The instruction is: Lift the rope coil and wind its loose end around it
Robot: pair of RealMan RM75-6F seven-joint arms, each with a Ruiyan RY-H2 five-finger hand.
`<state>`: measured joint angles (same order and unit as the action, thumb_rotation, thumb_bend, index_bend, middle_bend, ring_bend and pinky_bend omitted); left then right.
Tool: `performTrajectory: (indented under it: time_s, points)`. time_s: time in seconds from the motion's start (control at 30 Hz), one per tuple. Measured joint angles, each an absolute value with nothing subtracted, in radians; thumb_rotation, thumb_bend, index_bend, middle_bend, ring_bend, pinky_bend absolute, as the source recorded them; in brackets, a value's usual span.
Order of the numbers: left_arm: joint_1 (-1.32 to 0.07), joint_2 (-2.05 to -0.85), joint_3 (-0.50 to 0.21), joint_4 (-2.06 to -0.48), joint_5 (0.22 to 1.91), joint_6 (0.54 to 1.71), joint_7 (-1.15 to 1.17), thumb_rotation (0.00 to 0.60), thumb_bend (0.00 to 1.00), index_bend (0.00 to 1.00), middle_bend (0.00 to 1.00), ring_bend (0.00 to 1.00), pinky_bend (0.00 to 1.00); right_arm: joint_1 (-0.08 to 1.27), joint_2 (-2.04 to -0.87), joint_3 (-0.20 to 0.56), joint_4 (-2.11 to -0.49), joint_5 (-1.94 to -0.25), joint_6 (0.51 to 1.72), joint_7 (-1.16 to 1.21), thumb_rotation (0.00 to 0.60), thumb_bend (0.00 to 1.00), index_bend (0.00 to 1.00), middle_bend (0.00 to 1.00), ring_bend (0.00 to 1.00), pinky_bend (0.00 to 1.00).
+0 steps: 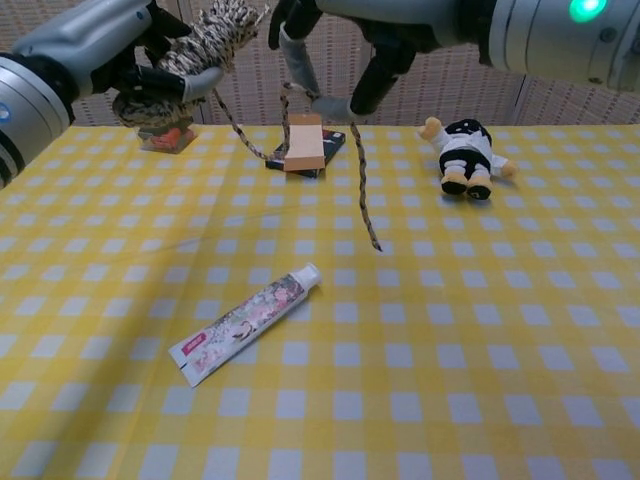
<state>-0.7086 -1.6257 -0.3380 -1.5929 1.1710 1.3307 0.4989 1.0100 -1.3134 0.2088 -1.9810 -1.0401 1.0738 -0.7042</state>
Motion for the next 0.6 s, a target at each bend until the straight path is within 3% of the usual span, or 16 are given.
performTrajectory:
  time_s: [0.3,0.6]
  points:
    - [-0.723,-1.652,-0.290,-1.575,1.193,1.306,0.533,0.356,0.36,0.77,0.73,0.51,0.16,1.077,-1.319,0.311,-2.001,-0.953,1.071,-0.710,0.600,0.41,0.63,0.18,0.00,0.00]
    - [-0.726,-1.681,-0.244,-1.575,1.248,1.299,0.529,0.355,0.36,0.77,0.73,0.51,0.15,1.134,-1.340,0.363,-1.950,-0.834,1.048,-0.680,0.600,0.41,0.63,0.18,0.00,0.00]
